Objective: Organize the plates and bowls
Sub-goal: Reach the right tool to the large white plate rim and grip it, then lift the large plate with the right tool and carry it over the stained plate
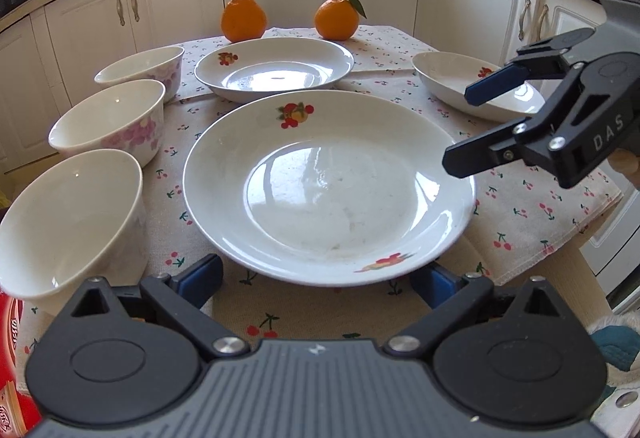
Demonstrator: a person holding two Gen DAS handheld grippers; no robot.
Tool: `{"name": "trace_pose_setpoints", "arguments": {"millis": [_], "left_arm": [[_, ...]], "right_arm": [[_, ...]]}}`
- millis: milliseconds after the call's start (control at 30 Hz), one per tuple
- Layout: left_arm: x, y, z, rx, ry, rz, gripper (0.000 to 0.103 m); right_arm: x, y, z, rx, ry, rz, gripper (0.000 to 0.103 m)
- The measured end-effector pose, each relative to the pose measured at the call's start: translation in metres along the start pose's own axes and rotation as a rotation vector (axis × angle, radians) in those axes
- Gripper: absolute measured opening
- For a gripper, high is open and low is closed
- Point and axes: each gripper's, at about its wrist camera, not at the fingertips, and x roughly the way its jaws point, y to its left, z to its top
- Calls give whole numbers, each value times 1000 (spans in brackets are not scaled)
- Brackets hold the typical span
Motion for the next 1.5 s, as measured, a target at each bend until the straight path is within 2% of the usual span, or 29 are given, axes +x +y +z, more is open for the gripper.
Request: {"name": "trace_pose_setpoints", "arguments": {"millis": [367,633,767,1233,1500], "left_arm": [[3,-1,3,-23,22,18,103],[2,0,-1,-23,-8,15,103],[1,-1,-1,-20,-13,12,103],[1,-2,0,-2,-12,8,102],[1,-3,2,4,-10,3,102]], "right_arm": [[40,-13,2,58,116,163,103],[50,-18,12,52,106,163,103],[56,-14,20,-10,145,166,103],[84,-40,60,16,173,362,103],[98,-48,73,60,194,445,100]]}}
